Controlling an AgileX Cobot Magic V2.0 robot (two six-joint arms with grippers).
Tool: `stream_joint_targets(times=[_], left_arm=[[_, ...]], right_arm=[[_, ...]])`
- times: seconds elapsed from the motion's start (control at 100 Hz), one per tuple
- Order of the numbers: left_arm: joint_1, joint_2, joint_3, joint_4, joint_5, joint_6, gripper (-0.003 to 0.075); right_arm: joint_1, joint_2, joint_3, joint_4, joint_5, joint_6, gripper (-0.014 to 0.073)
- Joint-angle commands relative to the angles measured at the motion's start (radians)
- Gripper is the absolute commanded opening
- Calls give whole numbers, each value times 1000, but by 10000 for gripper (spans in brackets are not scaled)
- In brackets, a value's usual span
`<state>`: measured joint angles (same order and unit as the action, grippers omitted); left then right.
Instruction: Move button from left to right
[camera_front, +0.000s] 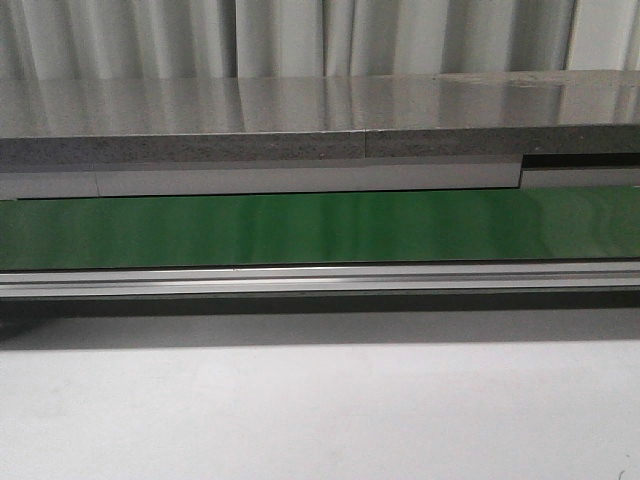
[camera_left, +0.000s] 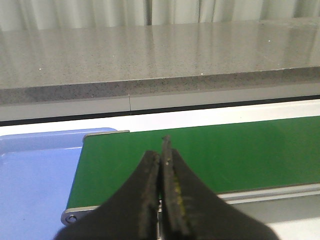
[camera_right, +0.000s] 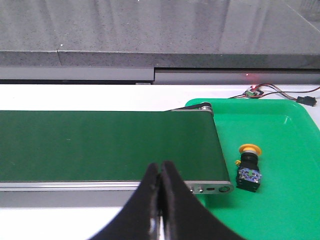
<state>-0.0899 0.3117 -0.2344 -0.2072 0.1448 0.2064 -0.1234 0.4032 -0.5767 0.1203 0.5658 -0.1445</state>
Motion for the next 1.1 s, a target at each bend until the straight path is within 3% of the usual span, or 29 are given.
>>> stream_joint_targets(times=[0.0, 0.26, 0.42, 0.66, 0.83, 1.09], left_arm=[[-4, 7, -30, -12, -80, -1, -20], [-4, 7, -30, -12, -80, -1, -20], [-4, 7, -30, -12, -80, -1, -20], [-4, 7, -30, -12, -80, -1, -20], [-4, 7, -30, -12, -80, -1, -20], [-4, 7, -30, -12, -80, -1, -20]], right_arm=[[-1, 3, -27, 10, -66, -8, -66], [7, -35, 39, 4, -133, -8, -66], [33, -148, 175, -2, -245, 2, -66], [134, -319, 388, -106, -310, 128, -66], [128, -436, 477, -107, -392, 128, -66], [121, -432, 566, -94, -478, 132, -66]])
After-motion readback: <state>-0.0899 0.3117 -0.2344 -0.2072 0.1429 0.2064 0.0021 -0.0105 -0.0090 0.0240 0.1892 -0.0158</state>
